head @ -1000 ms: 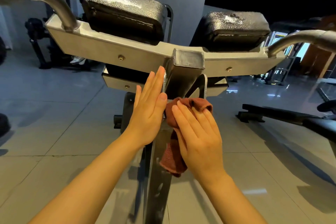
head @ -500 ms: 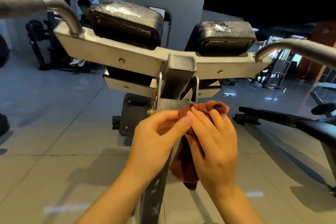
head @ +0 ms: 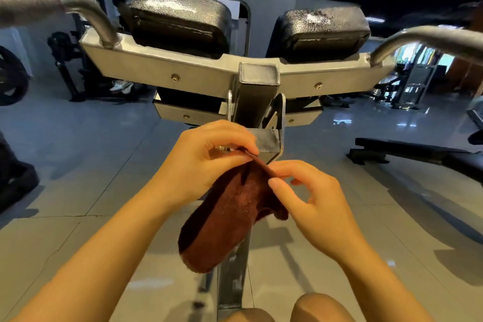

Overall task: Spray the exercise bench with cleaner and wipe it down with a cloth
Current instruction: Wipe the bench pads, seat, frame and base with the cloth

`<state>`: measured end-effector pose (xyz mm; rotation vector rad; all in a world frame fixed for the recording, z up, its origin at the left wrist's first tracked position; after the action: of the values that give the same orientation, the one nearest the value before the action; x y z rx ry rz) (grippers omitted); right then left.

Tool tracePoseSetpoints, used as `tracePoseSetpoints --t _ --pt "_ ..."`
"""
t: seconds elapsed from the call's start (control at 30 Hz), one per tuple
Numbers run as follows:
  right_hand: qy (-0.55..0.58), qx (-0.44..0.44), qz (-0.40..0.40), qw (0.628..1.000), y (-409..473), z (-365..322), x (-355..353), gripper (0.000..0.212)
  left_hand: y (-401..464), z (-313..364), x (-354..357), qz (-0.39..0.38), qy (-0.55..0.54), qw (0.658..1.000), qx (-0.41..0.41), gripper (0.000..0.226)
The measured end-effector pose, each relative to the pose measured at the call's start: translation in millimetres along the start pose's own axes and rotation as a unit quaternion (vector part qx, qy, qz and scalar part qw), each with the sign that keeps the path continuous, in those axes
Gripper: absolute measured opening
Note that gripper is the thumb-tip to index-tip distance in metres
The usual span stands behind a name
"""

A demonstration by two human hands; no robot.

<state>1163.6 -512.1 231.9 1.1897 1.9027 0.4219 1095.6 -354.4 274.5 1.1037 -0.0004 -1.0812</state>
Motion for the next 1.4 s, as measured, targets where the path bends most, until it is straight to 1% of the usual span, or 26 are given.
tracePoseSetpoints --t 0.07,0.1,0.13,0.2,0.23,0.27,0.33,0.4,0.43,0.5,0.57,0.6,0.67,0.73,0.83,0.87,0.9,0.97,1.03,1.1,1.13,1.2,1.23,1.3,1.37,1.4 --pt "0.025 0.024 -0.027 0.999 -5.9 -2.3 3.7 0.013 -0.7 -1.1 -4.5 -0.019 0.114 0.993 0.036 0.008" --pt "0.029 0.036 -0.06 0.997 -9.5 -2.5 8.6 0.013 -2.3 -2.4 -5.2 -0.03 0.155 0.987 0.04 0.012" --pt "0.02 0.041 -0.097 0.994 -13.3 -1.7 14.9 0.012 -4.8 -3.8 -4.7 -0.041 0.162 0.985 0.035 0.015" --pt "-0.002 0.038 -0.139 0.99 -19.3 1.9 24.7 0.007 -10.8 -4.5 -1.5 -0.057 0.101 0.993 0.011 0.014" --pt "-0.007 0.031 -0.139 0.99 -20.7 2.5 27.2 0.006 -13.3 -4.5 0.1 -0.059 0.066 0.996 0.0 0.01" --pt "-0.006 0.023 -0.128 0.991 -21.4 2.6 28.5 0.008 -15.2 -5.7 0.8 -0.059 0.033 0.998 -0.012 0.008" --pt "0.006 0.008 -0.094 0.996 -22.3 3.7 27.0 0.011 -18.1 -8.7 0.3 -0.054 -0.032 0.997 -0.036 0.012" --pt "0.013 0.004 -0.079 0.997 -22.4 5.5 22.9 0.013 -18.7 -9.4 -1.4 -0.054 -0.09 0.993 -0.046 0.015" --pt "0.018 0.006 -0.088 0.996 -22.3 7.2 21.6 0.015 -18.7 -8.5 -1.3 -0.06 -0.116 0.99 -0.046 0.012" --pt "0.05 0.018 -0.14 0.989 -20.8 9.1 21.2 0.017 -18.0 -4.7 0.4 -0.085 -0.152 0.984 -0.041 0.006" --pt "0.093 0.016 -0.183 0.979 -17.7 7.3 20.4 0.013 -16.9 -2.8 0.7 -0.097 -0.17 0.98 -0.037 0.011" --pt "0.102 0.007 -0.184 0.978 -15.5 5.9 18.7 0.013 -16.5 -2.3 0.1 -0.096 -0.176 0.979 -0.037 0.012" --pt "0.093 -0.007 -0.157 0.983 -11.4 4.1 12.7 0.015 -16.9 -2.1 -2.7 -0.091 -0.178 0.979 -0.042 0.012" --pt "0.069 -0.015 -0.134 0.989 -8.1 4.7 6.0 0.006 -17.7 -4.6 -5.7 -0.081 -0.154 0.983 -0.058 0.013" --pt "-0.028 -0.018 -0.106 0.994 -3.1 9.7 -3.5 0.006 -19.9 -11.3 -6.9 -0.053 -0.077 0.991 -0.091 0.007" --pt "-0.069 -0.022 -0.095 0.993 -0.1 10.7 -5.1 0.004 -21.2 -13.7 -5.5 -0.046 -0.042 0.993 -0.096 0.01" --pt "-0.121 -0.045 -0.076 0.989 3.6 9.0 -6.1 0.003 -22.9 -16.1 -3.5 -0.039 -0.008 0.995 -0.097 0.017" --pt "-0.225 -0.11 -0.023 0.968 12.4 2.4 -6.9 0.006 -24.7 -15.9 -2.1 -0.006 0.046 0.996 -0.081 0.029" --pt "-0.282 -0.151 0.042 0.947 23.5 -6.8 -11.1 0.013 -22.0 -8.0 -5.9 0.057 0.069 0.995 -0.043 0.028" --pt "-0.281 -0.18 0.105 0.937 37.6 -19.2 -13.8 0.019 -14.9 -2.7 -13.6 0.13 0.065 0.989 -0.025 0.023" --pt "-0.266 -0.187 0.135 0.936 45.9 -24.8 -12.4 0.021 -9.5 -4.2 -16.9 0.162 0.061 0.985 -0.029 0.026" --pt "-0.228 -0.183 0.178 0.94 60.8 -29.3 -1.5 0.031 0.3 -10.5 -17.6 0.2 0.064 0.977 -0.049 0.032" --pt "-0.22 -0.179 0.188 0.94 64.5 -28.0 8.0 0.035 4.0 -14.5 -15.8 0.21 0.067 0.974 -0.06 0.034" --pt "-0.245 -0.188 0.19 0.932 61.5 -15.4 33.6 0.033 6.9 -22.6 -12.6 0.229 0.065 0.968 -0.077 0.037" --pt "-0.285 -0.217 0.176 0.917 50.9 3.9 55.6 0.032 4.9 -29.7 -11.6 0.239 0.049 0.966 -0.089 0.037" --pt "-0.3 -0.231 0.168 0.91 46.8 11.7 61.1 0.036 3.6 -32.1 -12.0 0.24 0.04 0.965 -0.092 0.037"
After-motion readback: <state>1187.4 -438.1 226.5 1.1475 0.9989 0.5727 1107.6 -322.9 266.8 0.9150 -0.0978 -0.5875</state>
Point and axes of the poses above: each hand's wrist, its own y-axis towards the middle knuckle, its own x-axis out of the palm, z = x × y, the point moved 5 cm from there along y, towards the middle knuckle, and after that the axes turned 2 degrees about z, right-handed, at the moved point
